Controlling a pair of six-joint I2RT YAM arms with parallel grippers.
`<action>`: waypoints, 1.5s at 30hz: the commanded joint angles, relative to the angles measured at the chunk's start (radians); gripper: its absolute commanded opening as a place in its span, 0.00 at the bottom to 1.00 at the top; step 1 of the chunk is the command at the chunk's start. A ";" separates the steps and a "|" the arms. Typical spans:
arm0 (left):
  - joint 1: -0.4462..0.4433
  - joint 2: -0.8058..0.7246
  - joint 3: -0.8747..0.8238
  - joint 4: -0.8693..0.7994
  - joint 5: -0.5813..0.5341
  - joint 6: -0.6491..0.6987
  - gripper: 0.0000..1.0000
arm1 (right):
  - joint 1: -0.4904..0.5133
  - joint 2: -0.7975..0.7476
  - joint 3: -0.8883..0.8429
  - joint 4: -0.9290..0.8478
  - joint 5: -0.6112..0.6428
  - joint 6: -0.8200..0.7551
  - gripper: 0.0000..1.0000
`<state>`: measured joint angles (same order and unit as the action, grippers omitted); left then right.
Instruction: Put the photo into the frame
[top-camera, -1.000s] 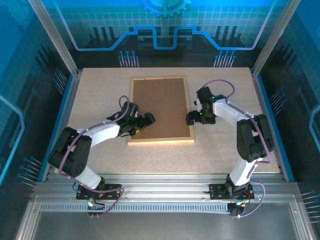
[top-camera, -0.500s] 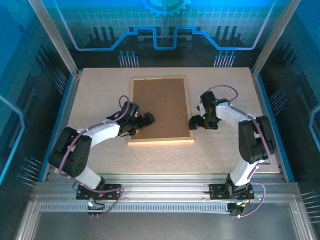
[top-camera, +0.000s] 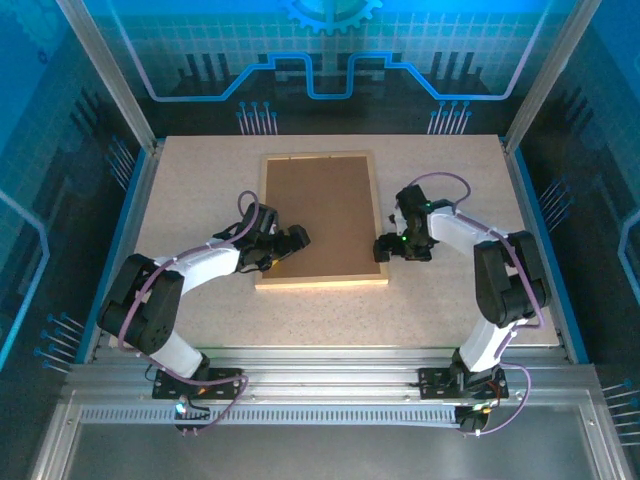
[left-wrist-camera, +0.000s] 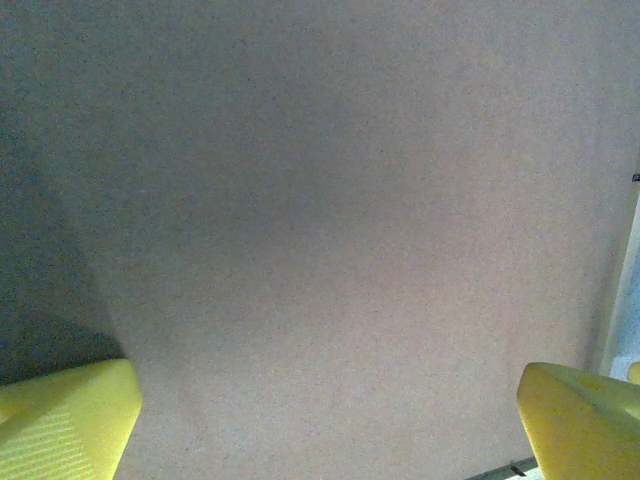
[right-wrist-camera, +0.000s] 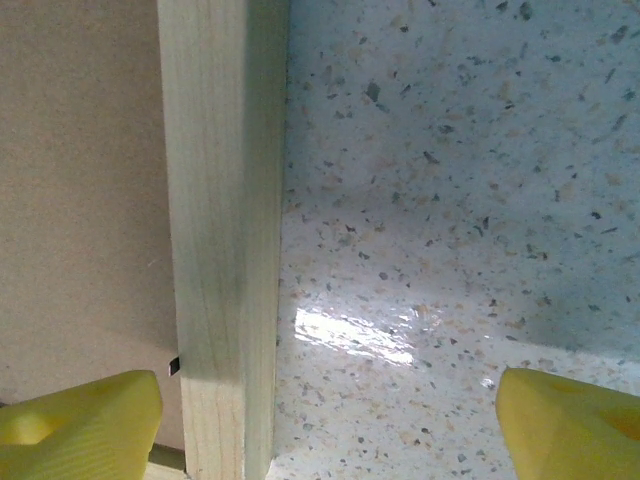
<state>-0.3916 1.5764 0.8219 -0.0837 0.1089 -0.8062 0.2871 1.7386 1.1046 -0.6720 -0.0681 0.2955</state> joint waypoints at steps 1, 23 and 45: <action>0.011 0.029 -0.007 -0.030 -0.014 0.005 0.99 | 0.016 0.021 -0.018 0.000 -0.012 0.019 0.88; 0.077 -0.118 0.181 -0.303 -0.124 0.217 0.99 | -0.002 -0.057 0.052 -0.057 0.000 0.005 0.87; 0.196 0.195 0.242 -0.282 -0.137 0.484 0.61 | -0.023 -0.074 0.064 -0.074 0.017 -0.006 0.87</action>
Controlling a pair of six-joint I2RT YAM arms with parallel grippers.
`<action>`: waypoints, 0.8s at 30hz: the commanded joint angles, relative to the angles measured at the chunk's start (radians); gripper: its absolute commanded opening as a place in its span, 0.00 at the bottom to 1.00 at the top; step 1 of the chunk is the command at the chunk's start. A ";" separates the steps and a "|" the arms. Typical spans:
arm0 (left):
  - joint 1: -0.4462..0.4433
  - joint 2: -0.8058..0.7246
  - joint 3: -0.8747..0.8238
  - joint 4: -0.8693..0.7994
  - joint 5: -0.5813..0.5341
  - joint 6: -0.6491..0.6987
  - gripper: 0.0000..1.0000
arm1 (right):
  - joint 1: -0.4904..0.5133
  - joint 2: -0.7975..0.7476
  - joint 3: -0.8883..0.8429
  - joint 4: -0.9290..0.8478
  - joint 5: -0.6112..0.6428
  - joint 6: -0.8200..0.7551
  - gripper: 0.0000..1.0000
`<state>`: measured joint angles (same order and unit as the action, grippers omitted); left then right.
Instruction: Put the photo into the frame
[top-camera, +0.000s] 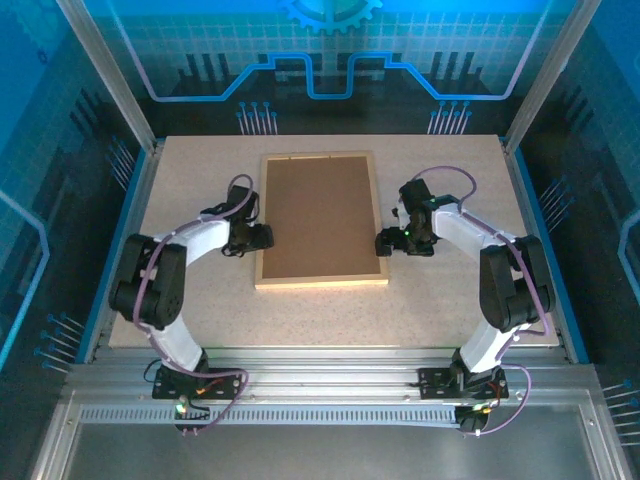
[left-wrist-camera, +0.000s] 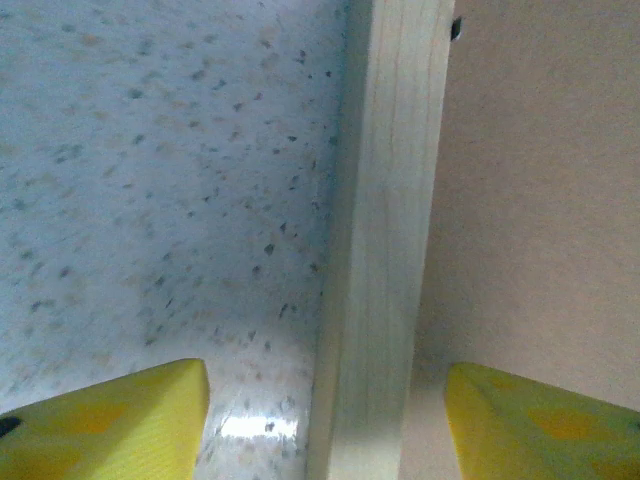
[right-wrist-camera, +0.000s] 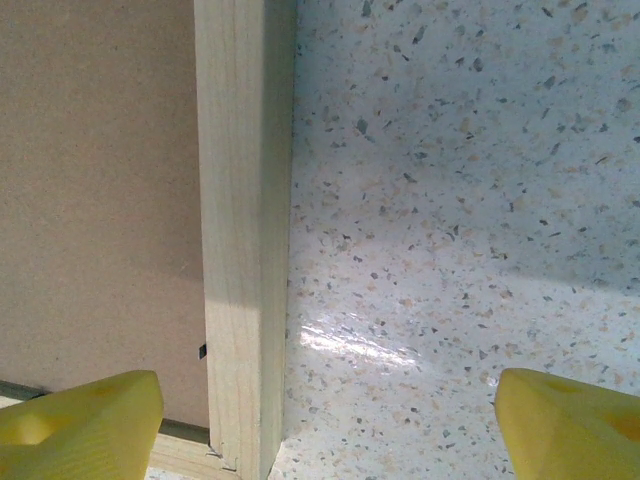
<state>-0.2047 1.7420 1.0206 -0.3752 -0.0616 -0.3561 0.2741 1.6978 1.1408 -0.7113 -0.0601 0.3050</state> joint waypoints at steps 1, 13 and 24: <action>0.008 0.041 0.048 0.012 0.036 0.034 0.59 | -0.009 -0.036 0.028 -0.035 0.012 -0.015 0.87; 0.008 0.064 0.048 0.014 0.037 0.026 0.24 | -0.018 -0.035 0.021 -0.042 0.038 -0.024 0.87; 0.009 0.062 0.044 0.007 0.043 0.028 0.14 | -0.047 0.007 0.021 -0.021 0.059 -0.021 0.87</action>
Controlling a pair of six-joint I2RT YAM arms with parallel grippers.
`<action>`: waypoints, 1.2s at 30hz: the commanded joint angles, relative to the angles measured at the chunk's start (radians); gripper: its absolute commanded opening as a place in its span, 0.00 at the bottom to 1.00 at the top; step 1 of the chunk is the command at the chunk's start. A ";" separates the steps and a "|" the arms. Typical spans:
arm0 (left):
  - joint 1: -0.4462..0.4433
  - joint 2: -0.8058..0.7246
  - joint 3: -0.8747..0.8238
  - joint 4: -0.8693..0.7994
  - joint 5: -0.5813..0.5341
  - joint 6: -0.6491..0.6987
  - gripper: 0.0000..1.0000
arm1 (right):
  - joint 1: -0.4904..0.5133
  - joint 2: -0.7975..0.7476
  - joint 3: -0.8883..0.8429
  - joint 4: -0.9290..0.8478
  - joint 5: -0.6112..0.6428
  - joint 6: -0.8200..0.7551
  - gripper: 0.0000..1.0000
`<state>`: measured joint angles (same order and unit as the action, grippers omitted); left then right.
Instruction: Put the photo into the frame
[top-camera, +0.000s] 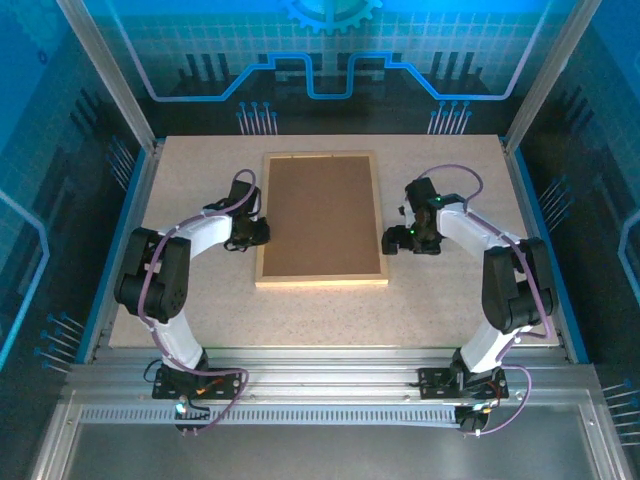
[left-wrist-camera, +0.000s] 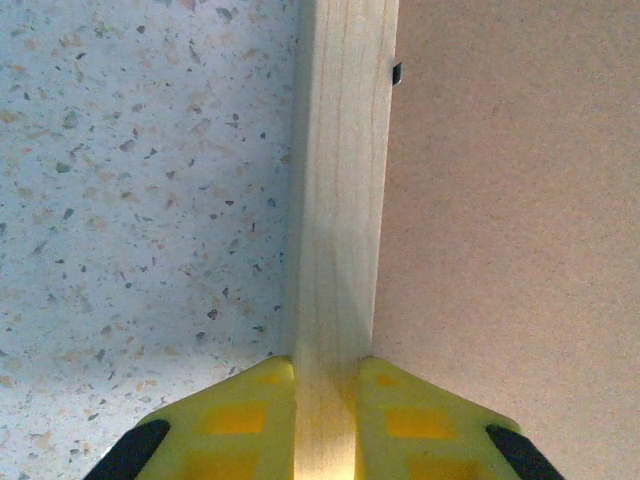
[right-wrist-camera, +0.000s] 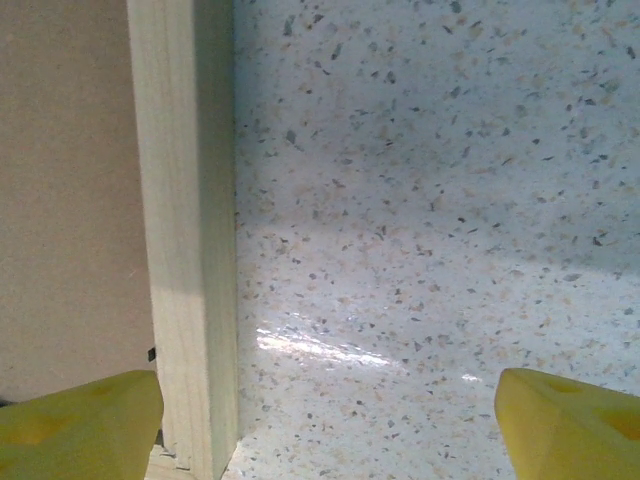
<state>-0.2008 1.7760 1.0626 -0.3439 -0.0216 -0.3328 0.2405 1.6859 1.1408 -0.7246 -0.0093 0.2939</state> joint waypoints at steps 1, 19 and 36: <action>0.005 0.027 0.002 -0.025 0.003 0.005 0.13 | -0.012 0.028 0.025 -0.003 -0.003 -0.008 0.87; 0.005 0.029 0.003 -0.035 0.001 0.005 0.11 | 0.059 0.070 -0.019 0.033 -0.027 0.024 0.87; 0.004 0.042 0.017 -0.046 0.009 0.006 0.11 | 0.076 0.119 -0.037 0.053 -0.035 0.043 0.87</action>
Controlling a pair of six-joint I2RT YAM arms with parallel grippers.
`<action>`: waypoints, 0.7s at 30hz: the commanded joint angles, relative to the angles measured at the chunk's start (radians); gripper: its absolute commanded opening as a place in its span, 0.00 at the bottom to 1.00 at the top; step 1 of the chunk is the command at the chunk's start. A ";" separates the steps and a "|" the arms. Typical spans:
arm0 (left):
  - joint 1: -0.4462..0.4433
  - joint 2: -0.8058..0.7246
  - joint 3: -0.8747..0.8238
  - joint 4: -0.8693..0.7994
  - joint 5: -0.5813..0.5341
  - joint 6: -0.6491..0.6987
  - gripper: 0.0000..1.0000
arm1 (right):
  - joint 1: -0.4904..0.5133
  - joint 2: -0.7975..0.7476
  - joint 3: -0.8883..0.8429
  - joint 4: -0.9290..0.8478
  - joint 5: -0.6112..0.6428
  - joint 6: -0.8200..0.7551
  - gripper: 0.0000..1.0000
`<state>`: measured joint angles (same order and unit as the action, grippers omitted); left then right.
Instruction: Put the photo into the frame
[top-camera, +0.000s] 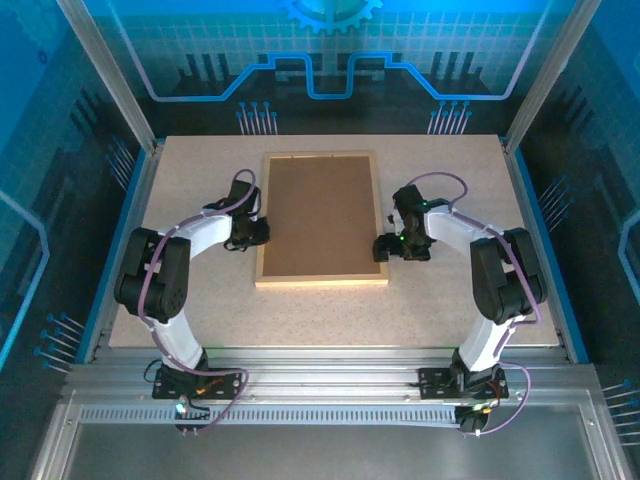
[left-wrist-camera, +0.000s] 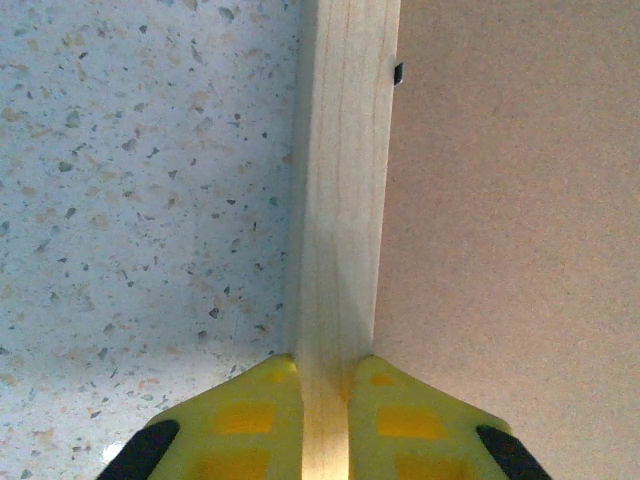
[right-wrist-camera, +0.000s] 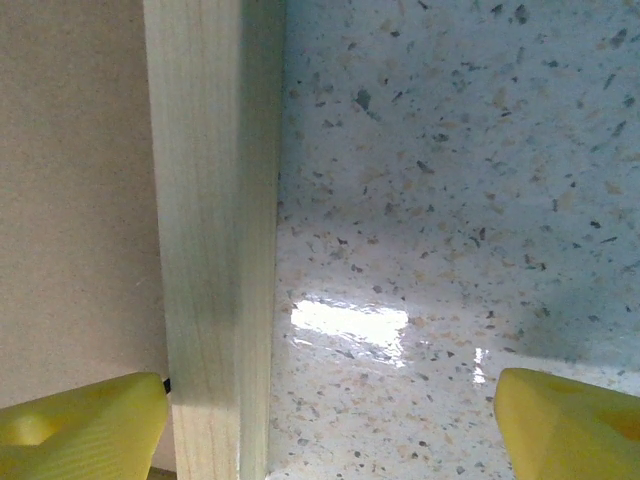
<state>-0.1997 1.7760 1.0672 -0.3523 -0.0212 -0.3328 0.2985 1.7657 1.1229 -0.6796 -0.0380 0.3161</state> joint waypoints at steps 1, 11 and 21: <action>0.004 0.041 0.011 -0.038 0.008 0.006 0.11 | 0.021 0.043 -0.022 0.010 -0.009 0.027 0.87; 0.003 0.047 0.011 -0.032 0.023 -0.002 0.11 | 0.099 0.099 0.018 -0.027 0.071 0.033 0.88; 0.004 0.038 0.016 -0.045 0.008 0.004 0.11 | 0.088 0.059 0.096 -0.071 0.021 0.014 0.89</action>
<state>-0.1989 1.7798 1.0737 -0.3611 -0.0181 -0.3332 0.3786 1.8309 1.2026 -0.7418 0.0490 0.3393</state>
